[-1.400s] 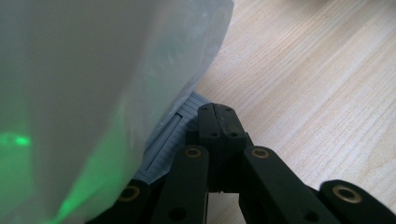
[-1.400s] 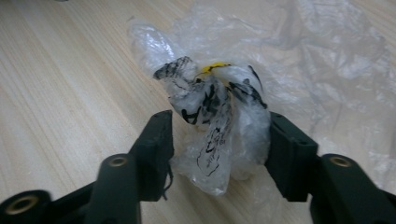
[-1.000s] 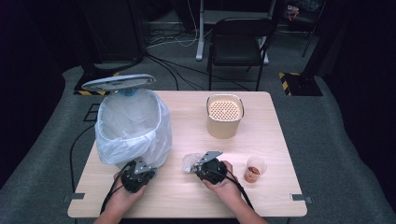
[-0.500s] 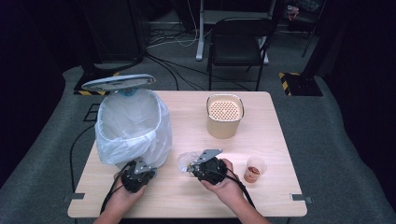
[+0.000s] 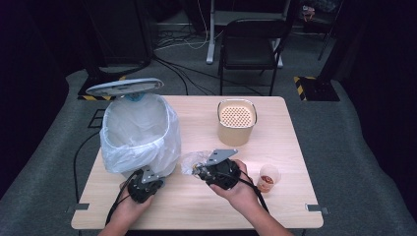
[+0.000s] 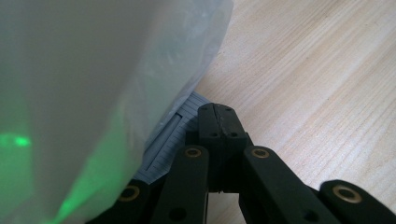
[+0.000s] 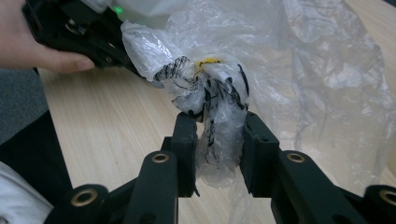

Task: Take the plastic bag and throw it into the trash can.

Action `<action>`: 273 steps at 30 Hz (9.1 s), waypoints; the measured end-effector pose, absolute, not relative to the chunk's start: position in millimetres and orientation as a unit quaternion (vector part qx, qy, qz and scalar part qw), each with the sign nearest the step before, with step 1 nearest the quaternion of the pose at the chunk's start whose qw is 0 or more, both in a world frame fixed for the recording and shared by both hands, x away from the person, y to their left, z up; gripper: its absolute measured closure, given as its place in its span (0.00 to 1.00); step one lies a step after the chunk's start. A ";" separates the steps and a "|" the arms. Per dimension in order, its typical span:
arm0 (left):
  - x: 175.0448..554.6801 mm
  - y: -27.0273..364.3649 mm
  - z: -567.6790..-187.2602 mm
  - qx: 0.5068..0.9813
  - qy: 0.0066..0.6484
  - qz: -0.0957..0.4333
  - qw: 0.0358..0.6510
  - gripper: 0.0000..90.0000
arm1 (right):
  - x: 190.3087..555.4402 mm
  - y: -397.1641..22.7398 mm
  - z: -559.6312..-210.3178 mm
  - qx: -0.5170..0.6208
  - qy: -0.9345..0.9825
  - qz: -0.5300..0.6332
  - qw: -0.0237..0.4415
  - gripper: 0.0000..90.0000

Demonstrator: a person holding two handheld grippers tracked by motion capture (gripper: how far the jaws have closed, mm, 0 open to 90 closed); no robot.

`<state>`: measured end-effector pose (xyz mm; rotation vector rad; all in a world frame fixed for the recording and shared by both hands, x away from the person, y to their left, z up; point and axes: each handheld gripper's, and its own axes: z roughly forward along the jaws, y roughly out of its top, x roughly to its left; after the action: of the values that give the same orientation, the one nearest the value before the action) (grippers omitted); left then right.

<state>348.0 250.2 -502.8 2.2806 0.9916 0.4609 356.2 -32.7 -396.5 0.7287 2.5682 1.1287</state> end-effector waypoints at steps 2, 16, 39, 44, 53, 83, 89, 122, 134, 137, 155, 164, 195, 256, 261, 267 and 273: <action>348.0 250.2 -502.9 0.860 0.374 0.174 0.302 1.00 | 356.5 -32.9 -389.1 0.248 0.878 0.390 0.124 0.78; 347.7 250.0 -503.3 0.858 0.377 0.172 0.305 1.00 | 367.6 -30.3 -346.4 0.242 0.874 0.403 0.122 0.78; 347.6 249.9 -503.1 0.858 0.378 0.169 0.304 1.00 | 379.8 -12.2 -290.1 0.218 0.868 0.425 0.137 0.79; 347.4 249.6 -503.2 0.857 0.380 0.170 0.304 1.00 | 383.4 -6.3 -286.8 0.215 0.869 0.427 0.128 0.79; 347.6 249.7 -503.0 0.858 0.378 0.170 0.303 1.00 | 390.2 9.1 -275.2 0.202 0.869 0.433 0.129 0.79; 347.6 250.4 -503.9 0.856 0.378 0.165 0.310 1.00 | 412.3 73.2 -261.9 0.167 0.872 0.444 0.122 0.79; 347.8 250.5 -503.8 0.857 0.377 0.165 0.310 1.00 | 414.2 82.0 -259.6 0.163 0.875 0.439 0.124 0.79; 348.5 251.1 -505.3 0.856 0.372 0.165 0.319 1.00 | 428.7 131.9 -269.4 0.154 0.876 0.438 0.133 0.78; 348.6 251.3 -505.3 0.856 0.371 0.164 0.320 1.00 | 437.0 143.7 -279.7 0.152 0.881 0.427 0.138 0.72; 348.4 251.4 -505.2 0.856 0.373 0.166 0.318 1.00 | 437.9 144.7 -281.7 0.158 0.875 0.436 0.139 0.61; 347.2 250.9 -503.7 0.855 0.382 0.164 0.310 1.00 | 427.1 119.5 -273.7 0.167 0.868 0.447 0.138 0.49; 347.2 250.8 -504.0 0.854 0.382 0.164 0.311 1.00 | 411.9 88.1 -265.1 0.159 0.866 0.452 0.144 0.51; 347.6 251.0 -503.7 0.857 0.378 0.168 0.308 1.00 | 439.1 -10.6 -309.7 0.284 0.836 0.428 0.190 0.54; 347.3 250.9 -504.0 0.855 0.381 0.166 0.311 1.00 | 509.8 -68.4 -391.6 0.406 0.816 0.356 0.208 0.56; 347.8 251.2 -504.0 0.856 0.375 0.168 0.313 1.00 | 516.4 -68.3 -398.3 0.403 0.822 0.346 0.206 0.61; 347.6 251.2 -503.9 0.856 0.376 0.167 0.313 1.00 | 520.0 -69.8 -402.2 0.407 0.825 0.337 0.200 0.64; 347.8 251.4 -503.9 0.857 0.375 0.167 0.312 1.00 | 521.8 -72.2 -405.5 0.412 0.825 0.337 0.189 0.67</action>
<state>347.8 251.4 -503.9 2.2610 0.9893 0.4402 521.8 -72.2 -405.5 1.1583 2.3206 0.9470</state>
